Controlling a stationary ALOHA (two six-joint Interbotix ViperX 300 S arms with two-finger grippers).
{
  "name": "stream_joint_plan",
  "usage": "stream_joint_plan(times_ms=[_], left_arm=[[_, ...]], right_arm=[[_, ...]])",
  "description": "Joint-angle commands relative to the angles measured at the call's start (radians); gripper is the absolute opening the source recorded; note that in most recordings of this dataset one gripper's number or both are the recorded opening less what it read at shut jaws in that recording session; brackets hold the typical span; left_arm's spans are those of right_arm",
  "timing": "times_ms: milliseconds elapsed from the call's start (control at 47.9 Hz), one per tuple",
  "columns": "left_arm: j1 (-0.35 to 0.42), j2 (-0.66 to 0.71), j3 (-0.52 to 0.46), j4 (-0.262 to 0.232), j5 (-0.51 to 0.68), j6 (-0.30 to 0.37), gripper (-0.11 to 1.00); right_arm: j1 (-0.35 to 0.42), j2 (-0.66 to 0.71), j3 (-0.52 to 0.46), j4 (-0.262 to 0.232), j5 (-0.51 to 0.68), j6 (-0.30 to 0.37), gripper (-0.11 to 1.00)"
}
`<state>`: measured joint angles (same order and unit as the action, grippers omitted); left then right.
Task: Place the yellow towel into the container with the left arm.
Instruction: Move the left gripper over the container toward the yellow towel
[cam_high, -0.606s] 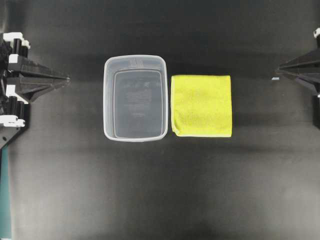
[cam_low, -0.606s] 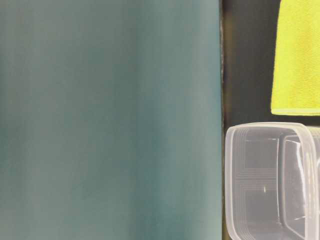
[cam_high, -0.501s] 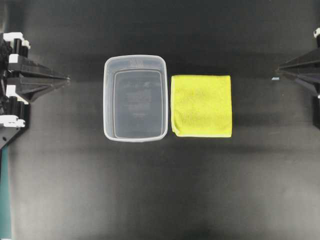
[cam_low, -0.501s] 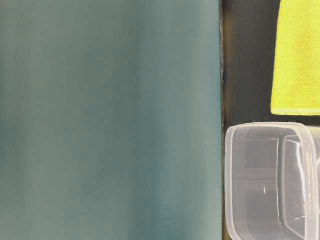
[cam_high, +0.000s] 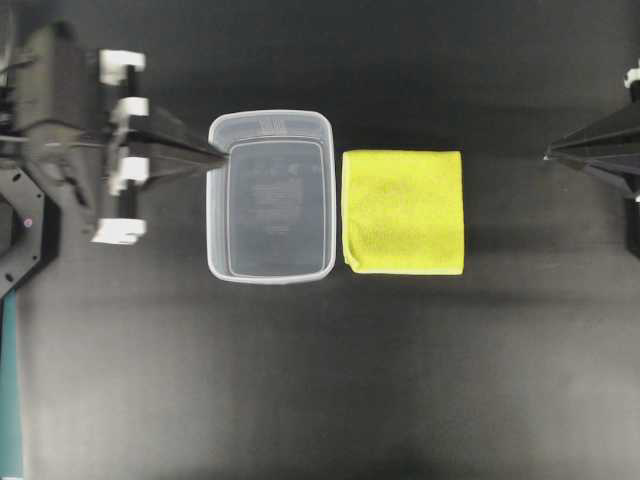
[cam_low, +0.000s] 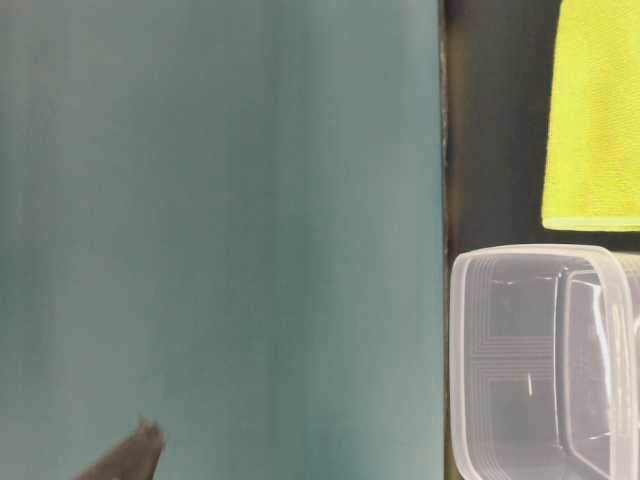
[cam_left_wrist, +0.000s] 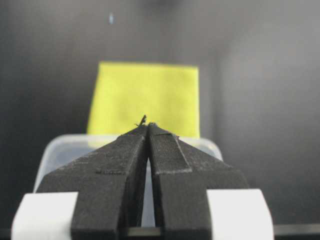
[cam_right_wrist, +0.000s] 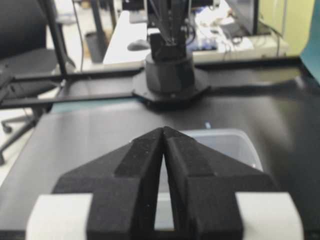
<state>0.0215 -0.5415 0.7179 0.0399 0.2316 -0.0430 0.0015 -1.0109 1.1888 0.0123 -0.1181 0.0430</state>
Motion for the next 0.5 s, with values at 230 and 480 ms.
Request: stream_joint_plan(times_ms=[230, 480], left_arm=[[0.02, 0.293, -0.307, 0.003, 0.15, 0.003, 0.0], [0.028, 0.468, -0.489, 0.003, 0.272, 0.049, 0.05]], right_arm=[[-0.017, -0.092, 0.011, 0.006, 0.115, 0.003, 0.23], [-0.04, -0.17, 0.021, 0.006, 0.173, 0.003, 0.81]])
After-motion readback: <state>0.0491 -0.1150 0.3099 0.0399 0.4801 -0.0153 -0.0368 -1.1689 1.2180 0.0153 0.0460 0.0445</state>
